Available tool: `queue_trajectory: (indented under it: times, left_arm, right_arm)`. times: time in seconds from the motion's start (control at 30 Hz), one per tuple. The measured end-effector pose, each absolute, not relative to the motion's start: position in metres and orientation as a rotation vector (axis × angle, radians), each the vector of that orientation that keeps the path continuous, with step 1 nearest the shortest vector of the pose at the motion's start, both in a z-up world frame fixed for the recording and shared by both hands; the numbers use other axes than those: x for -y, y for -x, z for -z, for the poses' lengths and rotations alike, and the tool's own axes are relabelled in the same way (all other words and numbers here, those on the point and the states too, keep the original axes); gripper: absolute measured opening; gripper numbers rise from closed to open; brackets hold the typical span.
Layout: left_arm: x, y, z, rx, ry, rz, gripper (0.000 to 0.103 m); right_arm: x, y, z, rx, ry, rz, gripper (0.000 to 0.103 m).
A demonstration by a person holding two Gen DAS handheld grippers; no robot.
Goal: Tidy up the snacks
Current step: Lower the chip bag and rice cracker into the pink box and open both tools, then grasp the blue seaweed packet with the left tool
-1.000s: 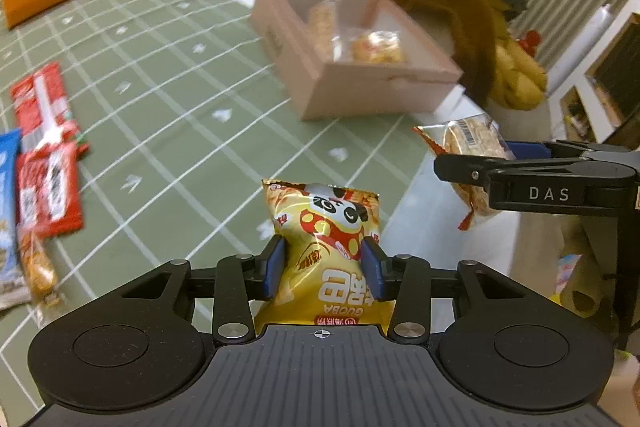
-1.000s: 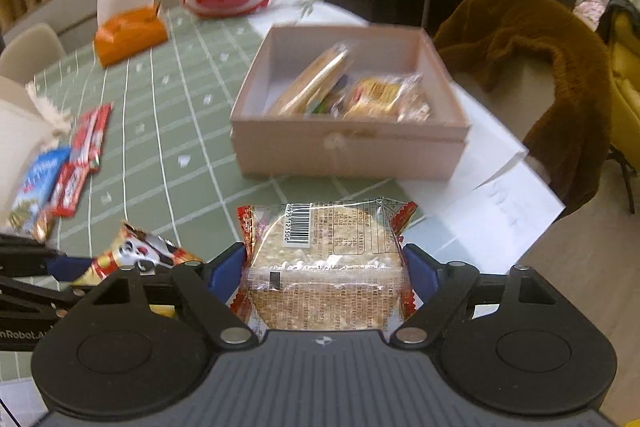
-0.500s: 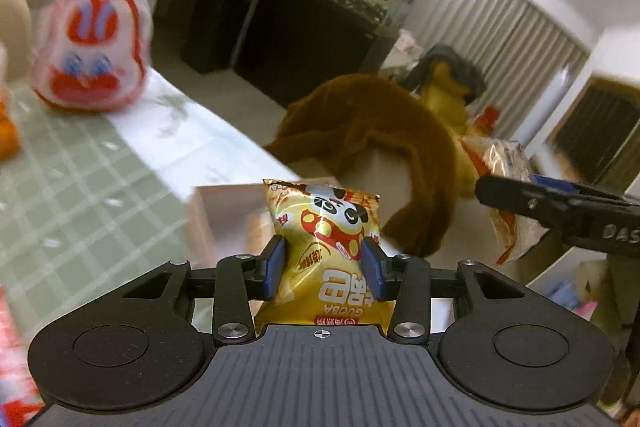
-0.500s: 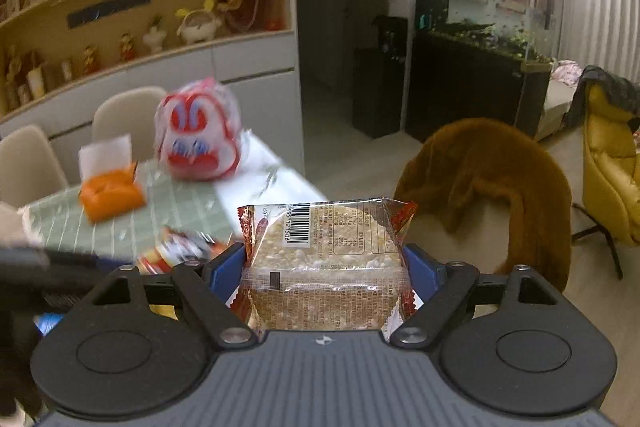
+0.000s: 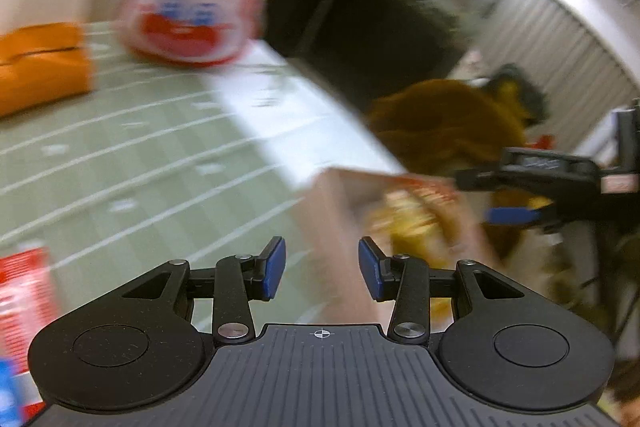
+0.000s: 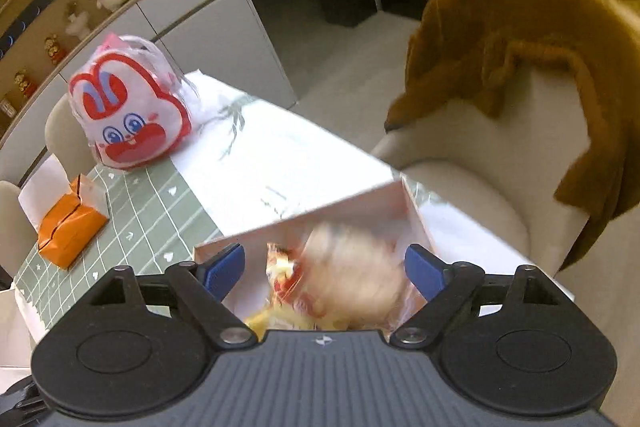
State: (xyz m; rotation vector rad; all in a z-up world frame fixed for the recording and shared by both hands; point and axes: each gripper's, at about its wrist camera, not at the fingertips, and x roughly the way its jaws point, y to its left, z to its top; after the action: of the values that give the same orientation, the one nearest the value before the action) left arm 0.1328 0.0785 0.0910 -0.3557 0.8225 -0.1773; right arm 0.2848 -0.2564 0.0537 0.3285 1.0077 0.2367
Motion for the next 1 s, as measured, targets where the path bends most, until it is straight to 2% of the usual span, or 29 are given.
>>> queue_trajectory:
  times: [0.3,0.6,0.7,0.77,1.0]
  left_arm:
    - [-0.119,-0.068,-0.086,-0.877,0.256,-0.009,0.045]
    - [-0.204,-0.008,-0.085,-0.907,0.291,-0.192,0.045]
    - [-0.223,0.005,-0.075,-0.926,0.283,-0.267,0.045]
    - [-0.233,0.012,-0.066,-0.941,0.311,-0.298,0.045]
    - [-0.246,0.02,-0.055,-0.921,0.38,-0.329,0.045]
  right_arm:
    - [0.202,-0.222,-0.067,-0.947,-0.072,-0.287,0.088]
    - [0.127,-0.145,-0.059,-0.887,0.081,-0.457,0.088]
    - [0.113,-0.117,-0.053,-0.911,0.102,-0.524,0.088]
    - [0.105,-0.1,-0.049,-0.908,0.115,-0.545,0.094]
    - [0.101,-0.068,-0.034,-0.969,0.111,-0.576,0.095]
